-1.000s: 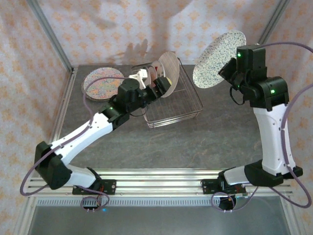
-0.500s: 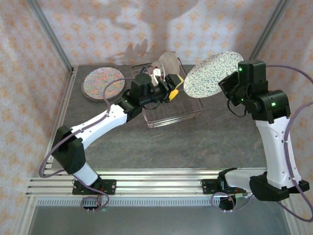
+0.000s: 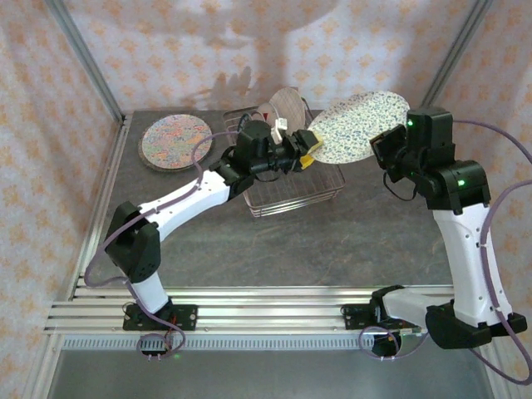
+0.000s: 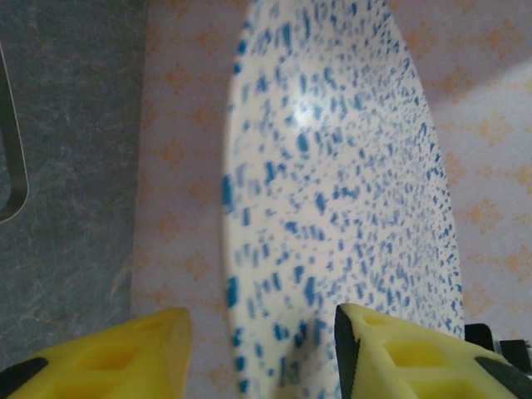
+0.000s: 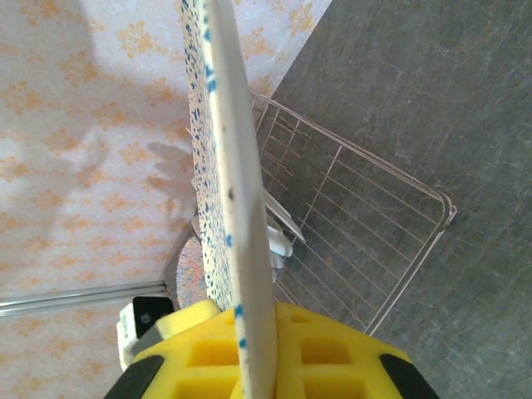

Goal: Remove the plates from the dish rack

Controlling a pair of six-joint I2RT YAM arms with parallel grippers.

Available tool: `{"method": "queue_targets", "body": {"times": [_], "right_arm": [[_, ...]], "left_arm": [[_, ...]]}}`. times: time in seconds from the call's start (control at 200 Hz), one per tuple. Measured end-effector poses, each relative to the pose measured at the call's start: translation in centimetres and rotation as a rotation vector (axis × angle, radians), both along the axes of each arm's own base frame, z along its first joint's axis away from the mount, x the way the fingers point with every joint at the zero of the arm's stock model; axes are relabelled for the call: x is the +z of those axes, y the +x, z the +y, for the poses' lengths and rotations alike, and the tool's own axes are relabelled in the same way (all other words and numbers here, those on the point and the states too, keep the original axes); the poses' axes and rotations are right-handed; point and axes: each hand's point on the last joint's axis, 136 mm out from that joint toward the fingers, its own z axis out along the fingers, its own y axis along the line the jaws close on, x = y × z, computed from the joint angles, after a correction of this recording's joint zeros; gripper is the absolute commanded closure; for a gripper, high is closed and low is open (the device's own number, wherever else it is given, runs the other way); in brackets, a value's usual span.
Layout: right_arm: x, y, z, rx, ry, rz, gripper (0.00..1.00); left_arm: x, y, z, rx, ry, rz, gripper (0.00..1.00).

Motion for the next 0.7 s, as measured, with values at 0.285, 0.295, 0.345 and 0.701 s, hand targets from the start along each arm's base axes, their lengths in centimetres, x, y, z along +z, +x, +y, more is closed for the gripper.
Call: {"method": "queue_targets", "body": {"times": [0.285, 0.295, 0.345, 0.701], "right_arm": [[-1.2, 0.6, 0.8, 0.016, 0.074, 0.015, 1.00], [-1.2, 0.6, 0.9, 0.017, 0.076, 0.015, 1.00], [-1.3, 0.7, 0.9, 0.017, 0.085, 0.017, 1.00], [-1.0, 1.2, 1.0, 0.018, 0.113, 0.000, 1.00]], "left_arm": [[0.8, -0.1, -0.3, -0.011, -0.041, 0.004, 0.70], [0.8, -0.1, -0.3, -0.012, -0.042, 0.002, 0.71], [1.0, -0.1, -0.4, -0.012, -0.050, 0.005, 0.76], [2.5, 0.7, 0.3, 0.017, -0.137, 0.042, 1.00]]}}
